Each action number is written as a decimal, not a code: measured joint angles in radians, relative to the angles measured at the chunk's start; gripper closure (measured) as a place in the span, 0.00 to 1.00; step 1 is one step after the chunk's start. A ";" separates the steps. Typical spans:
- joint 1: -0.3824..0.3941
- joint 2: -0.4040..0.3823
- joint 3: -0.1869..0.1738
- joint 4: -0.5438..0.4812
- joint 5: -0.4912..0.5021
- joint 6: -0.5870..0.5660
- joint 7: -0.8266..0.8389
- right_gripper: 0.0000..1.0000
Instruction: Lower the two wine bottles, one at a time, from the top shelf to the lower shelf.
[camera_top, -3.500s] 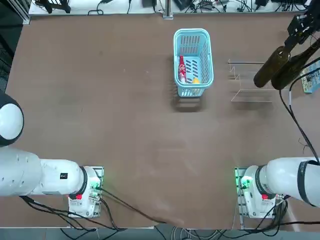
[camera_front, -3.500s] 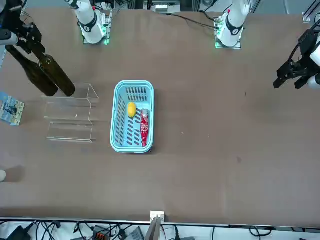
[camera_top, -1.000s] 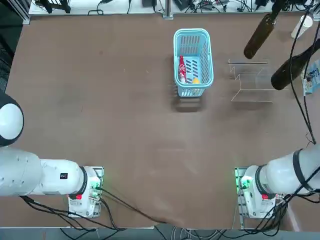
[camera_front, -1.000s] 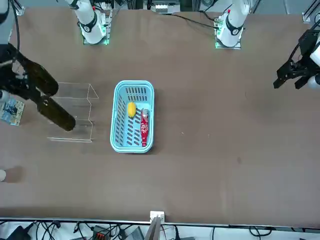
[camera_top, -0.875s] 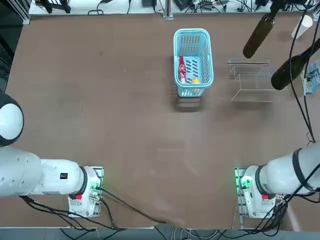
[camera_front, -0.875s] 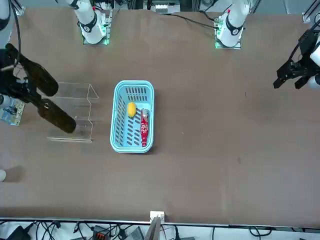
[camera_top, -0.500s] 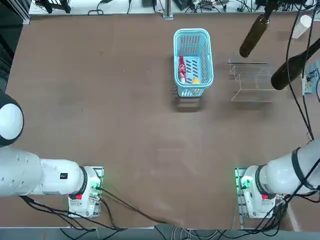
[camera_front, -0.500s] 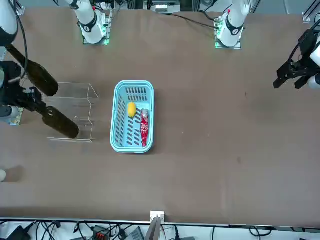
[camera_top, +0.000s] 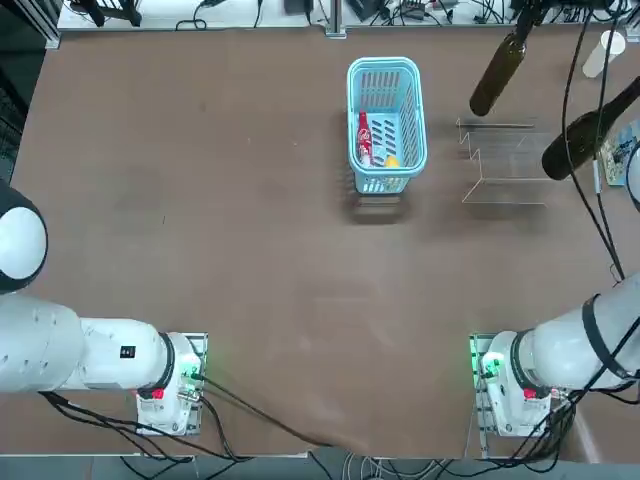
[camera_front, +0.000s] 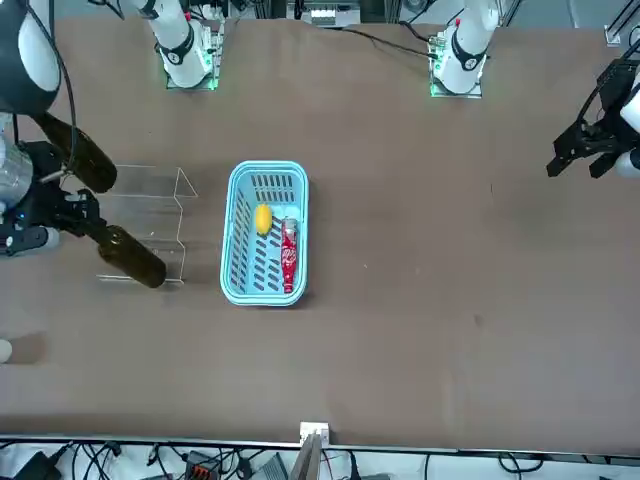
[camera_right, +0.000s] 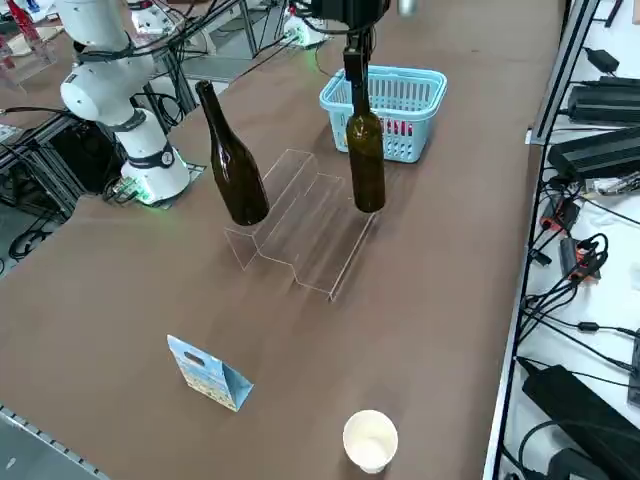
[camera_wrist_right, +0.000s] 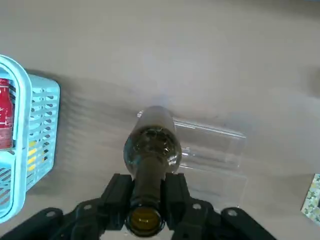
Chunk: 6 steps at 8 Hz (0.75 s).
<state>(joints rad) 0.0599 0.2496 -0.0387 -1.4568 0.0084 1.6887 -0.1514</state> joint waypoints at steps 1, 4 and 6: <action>0.000 -0.001 0.000 -0.020 0.000 0.010 0.004 0.60; 0.000 -0.024 0.000 -0.076 -0.001 0.026 0.035 0.60; 0.000 -0.049 0.000 -0.118 -0.012 0.045 0.038 0.60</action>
<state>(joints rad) 0.0600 0.2006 -0.0388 -1.5752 -0.0033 1.7339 -0.1138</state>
